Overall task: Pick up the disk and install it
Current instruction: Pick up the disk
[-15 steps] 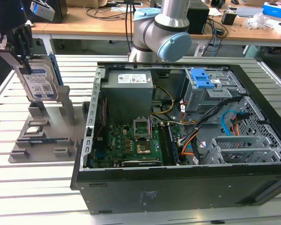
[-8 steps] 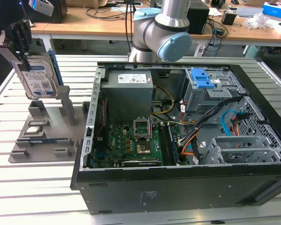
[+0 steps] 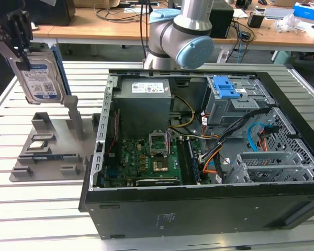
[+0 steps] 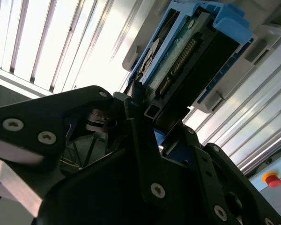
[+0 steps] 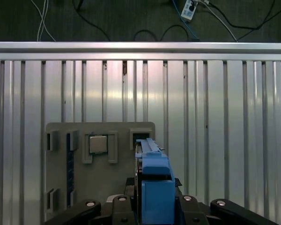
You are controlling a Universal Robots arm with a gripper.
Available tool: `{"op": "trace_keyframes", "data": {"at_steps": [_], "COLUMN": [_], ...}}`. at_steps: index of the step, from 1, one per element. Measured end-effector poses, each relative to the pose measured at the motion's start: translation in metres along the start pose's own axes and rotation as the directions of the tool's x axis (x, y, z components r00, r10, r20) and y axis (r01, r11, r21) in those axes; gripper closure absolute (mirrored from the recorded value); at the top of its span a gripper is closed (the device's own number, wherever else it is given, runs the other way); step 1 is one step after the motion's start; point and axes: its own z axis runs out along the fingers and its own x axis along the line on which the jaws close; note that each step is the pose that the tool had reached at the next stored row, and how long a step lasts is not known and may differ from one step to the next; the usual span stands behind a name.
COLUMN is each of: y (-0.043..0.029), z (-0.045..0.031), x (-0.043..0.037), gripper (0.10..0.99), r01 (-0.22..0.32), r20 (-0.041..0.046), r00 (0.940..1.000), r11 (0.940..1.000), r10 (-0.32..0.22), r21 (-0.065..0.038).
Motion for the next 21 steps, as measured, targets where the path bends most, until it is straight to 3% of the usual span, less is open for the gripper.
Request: {"op": "trace_keyframes", "data": {"at_steps": [9, 14, 18, 19, 21], "y": [0.0014, 0.0026, 0.0033, 0.0038, 0.0043], "z": [-0.0325, -0.0614, -0.0784, -0.0896, -0.101], "x": [-0.0023, -0.0047, -0.0062, -0.0071, -0.0079], "gripper": [0.722, 0.722, 0.722, 0.722, 0.722], "r01": [0.0, 0.0, 0.0, 0.0, 0.0], "r20": [-0.0002, -0.0007, -0.0012, -0.0016, -0.0018], "r00": [1.0, 1.0, 1.0, 1.0, 1.0], "r11": [1.0, 1.0, 1.0, 1.0, 1.0], "r10": [0.0, 0.0, 0.0, 0.0, 0.0], "r21": [0.0, 0.0, 0.0, 0.0, 0.0]}}
